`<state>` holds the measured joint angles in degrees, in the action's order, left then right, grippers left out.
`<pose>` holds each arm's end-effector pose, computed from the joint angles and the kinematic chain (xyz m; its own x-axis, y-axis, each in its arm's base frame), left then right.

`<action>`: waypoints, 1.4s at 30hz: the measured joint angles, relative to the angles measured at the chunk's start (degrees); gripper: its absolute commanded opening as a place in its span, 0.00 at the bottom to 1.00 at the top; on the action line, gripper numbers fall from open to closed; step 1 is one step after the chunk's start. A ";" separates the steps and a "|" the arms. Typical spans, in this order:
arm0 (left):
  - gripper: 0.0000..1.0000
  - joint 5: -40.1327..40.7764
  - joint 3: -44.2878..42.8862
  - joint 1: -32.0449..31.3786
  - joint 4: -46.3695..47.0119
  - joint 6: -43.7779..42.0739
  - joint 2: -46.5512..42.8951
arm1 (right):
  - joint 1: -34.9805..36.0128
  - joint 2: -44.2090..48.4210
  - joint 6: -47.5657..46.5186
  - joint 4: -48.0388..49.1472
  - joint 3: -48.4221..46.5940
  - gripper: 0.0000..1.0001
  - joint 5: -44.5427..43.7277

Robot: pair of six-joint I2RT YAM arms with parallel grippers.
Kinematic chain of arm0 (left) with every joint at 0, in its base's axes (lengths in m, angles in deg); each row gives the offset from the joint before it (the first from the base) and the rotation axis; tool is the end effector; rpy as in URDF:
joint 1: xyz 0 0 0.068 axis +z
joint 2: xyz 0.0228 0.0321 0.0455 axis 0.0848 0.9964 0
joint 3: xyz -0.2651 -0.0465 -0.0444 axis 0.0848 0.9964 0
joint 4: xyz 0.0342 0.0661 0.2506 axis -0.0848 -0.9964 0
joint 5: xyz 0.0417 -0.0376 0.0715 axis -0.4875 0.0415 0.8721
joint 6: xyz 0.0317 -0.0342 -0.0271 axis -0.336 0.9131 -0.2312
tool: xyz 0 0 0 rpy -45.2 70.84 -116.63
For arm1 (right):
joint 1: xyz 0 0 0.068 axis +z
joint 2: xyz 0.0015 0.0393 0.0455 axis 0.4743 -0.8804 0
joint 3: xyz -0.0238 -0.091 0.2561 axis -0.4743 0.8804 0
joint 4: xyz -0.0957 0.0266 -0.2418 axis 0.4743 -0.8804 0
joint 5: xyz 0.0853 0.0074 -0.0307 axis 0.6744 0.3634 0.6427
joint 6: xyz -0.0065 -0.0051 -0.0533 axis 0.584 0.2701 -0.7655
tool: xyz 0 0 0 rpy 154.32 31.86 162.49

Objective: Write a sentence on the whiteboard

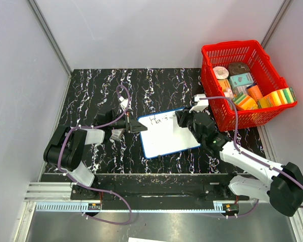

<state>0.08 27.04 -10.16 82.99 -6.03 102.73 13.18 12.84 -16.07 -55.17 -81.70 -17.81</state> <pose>0.2768 -0.1068 0.1676 -0.7643 -0.0701 -0.6411 0.6104 0.2423 -0.7542 0.1976 0.1583 0.2768 -0.2641 0.2259 -0.9377 -0.2936 0.9072 0.3012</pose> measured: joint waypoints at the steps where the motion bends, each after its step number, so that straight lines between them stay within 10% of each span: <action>1: 0.00 0.00 0.00 0.00 0.00 0.00 0.00 | 0.00 0.00 0.00 0.00 0.00 0.00 0.04; 42: 0.00 0.00 0.00 -0.04 -0.24 -0.31 -0.13 | -0.11 0.90 -0.31 -0.07 -2.10 0.00 -0.31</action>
<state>0.08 27.04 -10.20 82.75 -6.33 102.60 13.07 13.73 -16.38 -55.23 -83.80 -18.11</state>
